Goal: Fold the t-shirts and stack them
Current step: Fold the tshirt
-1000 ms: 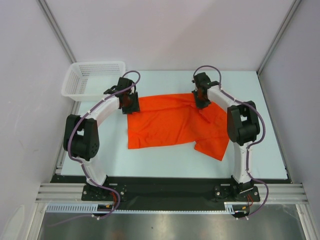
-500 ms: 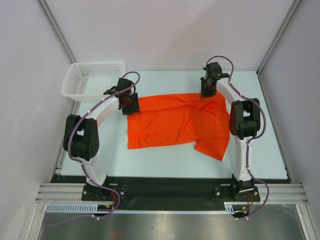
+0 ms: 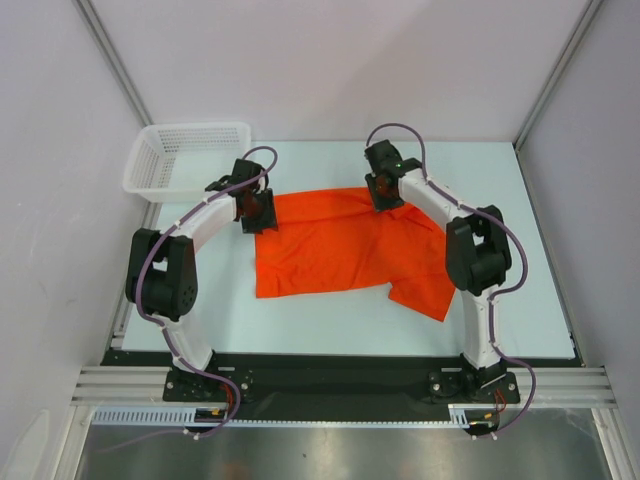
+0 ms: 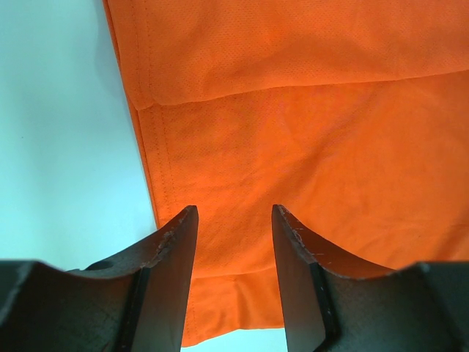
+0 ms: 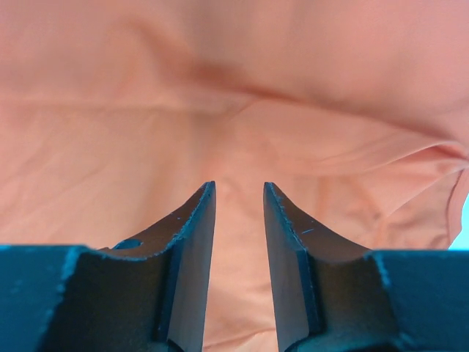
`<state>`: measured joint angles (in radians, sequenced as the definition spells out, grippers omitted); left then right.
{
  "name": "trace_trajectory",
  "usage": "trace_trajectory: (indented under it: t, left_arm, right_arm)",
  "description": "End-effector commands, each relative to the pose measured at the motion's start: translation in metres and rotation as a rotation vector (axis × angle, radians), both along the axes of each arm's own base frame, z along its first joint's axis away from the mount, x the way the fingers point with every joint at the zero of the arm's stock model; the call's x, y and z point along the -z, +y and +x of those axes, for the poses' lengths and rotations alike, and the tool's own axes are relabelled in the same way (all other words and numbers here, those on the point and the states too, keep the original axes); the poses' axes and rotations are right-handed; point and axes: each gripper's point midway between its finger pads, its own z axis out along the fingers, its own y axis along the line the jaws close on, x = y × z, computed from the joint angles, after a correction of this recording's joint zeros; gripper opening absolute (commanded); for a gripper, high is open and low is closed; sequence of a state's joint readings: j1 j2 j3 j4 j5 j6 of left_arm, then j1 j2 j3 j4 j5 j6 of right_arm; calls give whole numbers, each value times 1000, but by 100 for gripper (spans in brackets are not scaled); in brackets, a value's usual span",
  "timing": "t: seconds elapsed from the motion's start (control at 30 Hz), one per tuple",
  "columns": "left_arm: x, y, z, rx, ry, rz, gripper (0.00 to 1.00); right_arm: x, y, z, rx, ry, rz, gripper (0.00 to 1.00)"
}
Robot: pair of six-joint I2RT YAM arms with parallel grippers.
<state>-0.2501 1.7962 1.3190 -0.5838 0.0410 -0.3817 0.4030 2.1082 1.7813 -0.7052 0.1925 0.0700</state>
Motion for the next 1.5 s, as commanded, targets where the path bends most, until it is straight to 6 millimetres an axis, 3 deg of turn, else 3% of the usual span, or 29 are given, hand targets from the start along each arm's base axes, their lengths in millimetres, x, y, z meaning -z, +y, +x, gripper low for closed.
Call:
trace_trajectory:
  t: [0.0, 0.2, 0.37, 0.7, 0.9, 1.13, 1.23, 1.3, 1.37, 1.47]
  left_arm:
    - [-19, -3, 6, 25, -64, -30, 51]
    - [-21, -3, 5, 31, -64, -31, 50]
    - [-21, 0, 2, 25, -64, -26, 50]
    - [-20, 4, 1, 18, -61, -33, 51]
    - [-21, 5, 1, 17, -62, -29, 51]
    - [-20, 5, 1, 16, -61, -33, 51]
    - [-19, 5, 1, 16, -63, -33, 51]
    - [-20, 5, 1, 15, -64, -32, 51]
    - [-19, 6, 1, 14, -60, -31, 51]
    - [-17, 6, 1, 11, -57, -37, 51]
  right_arm:
    - [-6, -18, -4, 14, -20, -116, 37]
    - [11, -19, 11, -18, -37, -215, 33]
    - [26, -23, 9, -17, -5, -251, 32]
    - [34, -15, 17, -26, -11, -224, 32]
    - [43, -22, 18, -9, 7, -231, 28]
    - [38, -21, 18, -3, 2, -230, 1]
    - [34, -18, 11, -6, 17, -220, 0]
    - [20, -15, 6, -14, 13, -199, 0]
    - [6, -4, -2, 1, 33, -128, 0]
    - [4, 8, -21, 19, 131, -39, 0]
